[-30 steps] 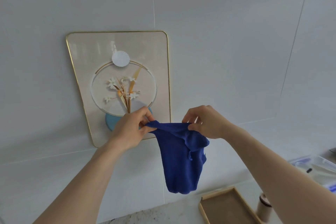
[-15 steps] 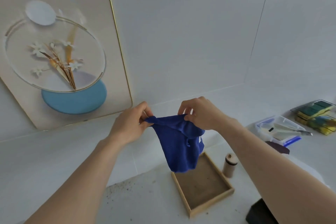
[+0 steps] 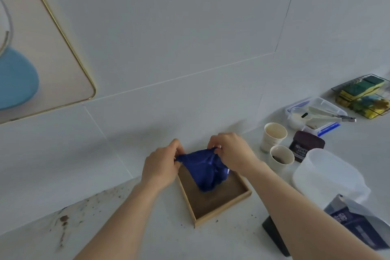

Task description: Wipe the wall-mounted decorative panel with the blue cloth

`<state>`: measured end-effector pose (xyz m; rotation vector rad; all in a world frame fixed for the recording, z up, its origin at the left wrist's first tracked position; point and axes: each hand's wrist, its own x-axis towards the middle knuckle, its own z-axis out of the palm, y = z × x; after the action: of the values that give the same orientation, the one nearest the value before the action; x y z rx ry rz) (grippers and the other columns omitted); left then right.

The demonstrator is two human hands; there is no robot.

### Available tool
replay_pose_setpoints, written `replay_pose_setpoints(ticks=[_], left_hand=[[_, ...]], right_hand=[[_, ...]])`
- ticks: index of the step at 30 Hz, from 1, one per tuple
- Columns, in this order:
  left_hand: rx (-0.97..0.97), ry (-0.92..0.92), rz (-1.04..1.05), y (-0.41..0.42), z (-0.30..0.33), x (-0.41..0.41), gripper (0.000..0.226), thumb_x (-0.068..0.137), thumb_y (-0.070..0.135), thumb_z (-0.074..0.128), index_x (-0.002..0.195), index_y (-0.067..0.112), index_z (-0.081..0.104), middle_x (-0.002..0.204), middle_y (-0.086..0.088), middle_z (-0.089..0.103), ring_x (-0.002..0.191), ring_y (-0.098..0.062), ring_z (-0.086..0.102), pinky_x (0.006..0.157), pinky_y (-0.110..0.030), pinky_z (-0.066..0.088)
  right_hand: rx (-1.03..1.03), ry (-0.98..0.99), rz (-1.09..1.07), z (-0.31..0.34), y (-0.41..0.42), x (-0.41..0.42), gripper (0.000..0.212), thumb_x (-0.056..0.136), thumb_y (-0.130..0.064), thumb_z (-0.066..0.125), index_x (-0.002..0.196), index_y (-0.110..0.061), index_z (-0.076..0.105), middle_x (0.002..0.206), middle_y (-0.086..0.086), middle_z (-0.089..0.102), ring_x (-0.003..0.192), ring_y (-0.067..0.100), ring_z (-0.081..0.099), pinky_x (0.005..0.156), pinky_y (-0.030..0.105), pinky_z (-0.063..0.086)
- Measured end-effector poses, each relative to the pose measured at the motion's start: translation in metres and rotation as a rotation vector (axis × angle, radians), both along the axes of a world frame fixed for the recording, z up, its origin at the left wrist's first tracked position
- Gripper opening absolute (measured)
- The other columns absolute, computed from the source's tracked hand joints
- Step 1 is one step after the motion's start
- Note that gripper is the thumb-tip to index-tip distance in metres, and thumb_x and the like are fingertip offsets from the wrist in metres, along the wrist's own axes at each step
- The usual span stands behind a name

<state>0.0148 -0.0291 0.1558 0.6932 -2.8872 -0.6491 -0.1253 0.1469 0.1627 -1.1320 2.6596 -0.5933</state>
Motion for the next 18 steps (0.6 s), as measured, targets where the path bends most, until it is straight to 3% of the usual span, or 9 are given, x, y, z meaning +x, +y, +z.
replay_pose_setpoints(ticks=[5,8,10,13,15,18], left_hand=[[-0.004,-0.055,0.01,0.023,-0.066,-0.01,0.029,0.096,0.008,0.059,0.107,0.035,0.058,0.11,0.009,0.075,0.096,-0.02,0.07,0.073,-0.032,0.05],[0.06,-0.119,-0.031,0.04,-0.102,-0.008,0.037,0.098,0.009,0.058,0.124,0.035,0.057,0.13,0.01,0.068,0.112,-0.016,0.067,0.085,-0.028,0.052],[0.116,-0.225,-0.099,0.049,-0.122,-0.004,0.053,0.1,0.017,0.059,0.147,0.036,0.044,0.154,0.01,0.051,0.133,-0.017,0.057,0.102,-0.031,0.049],[0.088,-0.462,-0.263,0.057,-0.144,0.005,0.073,0.103,0.039,0.053,0.165,0.033,0.014,0.176,0.006,0.012,0.162,-0.021,0.015,0.13,-0.04,0.017],[0.01,-0.59,-0.341,0.059,-0.153,0.01,0.075,0.104,0.053,0.043,0.166,0.031,0.009,0.177,0.004,0.001,0.164,-0.023,-0.001,0.133,-0.045,0.001],[-0.059,-0.648,-0.369,0.061,-0.159,0.018,0.076,0.102,0.063,0.033,0.166,0.031,0.007,0.177,0.003,-0.003,0.164,-0.023,-0.007,0.131,-0.049,-0.007]], right_hand=[[0.007,0.03,-0.015,-0.073,0.018,-0.001,0.036,0.091,0.002,0.058,0.112,-0.022,0.074,0.107,0.002,0.07,0.093,0.031,0.066,0.071,0.036,0.046],[0.096,-0.016,0.042,-0.112,0.026,0.006,0.039,0.099,-0.008,0.058,0.132,-0.027,0.064,0.129,0.002,0.065,0.117,0.029,0.063,0.091,0.04,0.055],[0.23,-0.11,0.084,-0.135,0.032,0.015,0.047,0.103,-0.023,0.057,0.15,-0.028,0.049,0.156,0.005,0.048,0.144,0.031,0.045,0.112,0.045,0.048],[0.421,-0.234,0.128,-0.162,0.042,0.028,0.068,0.104,-0.045,0.053,0.162,-0.03,0.022,0.175,0.006,0.008,0.161,0.031,0.005,0.129,0.053,0.02],[0.505,-0.242,0.141,-0.173,0.046,0.033,0.078,0.103,-0.055,0.049,0.164,-0.031,0.008,0.175,0.005,-0.009,0.161,0.029,-0.01,0.13,0.054,0.005],[0.533,-0.223,0.115,-0.178,0.044,0.039,0.087,0.098,-0.07,0.042,0.164,-0.033,-0.002,0.173,0.003,-0.019,0.158,0.029,-0.021,0.128,0.056,-0.007]])
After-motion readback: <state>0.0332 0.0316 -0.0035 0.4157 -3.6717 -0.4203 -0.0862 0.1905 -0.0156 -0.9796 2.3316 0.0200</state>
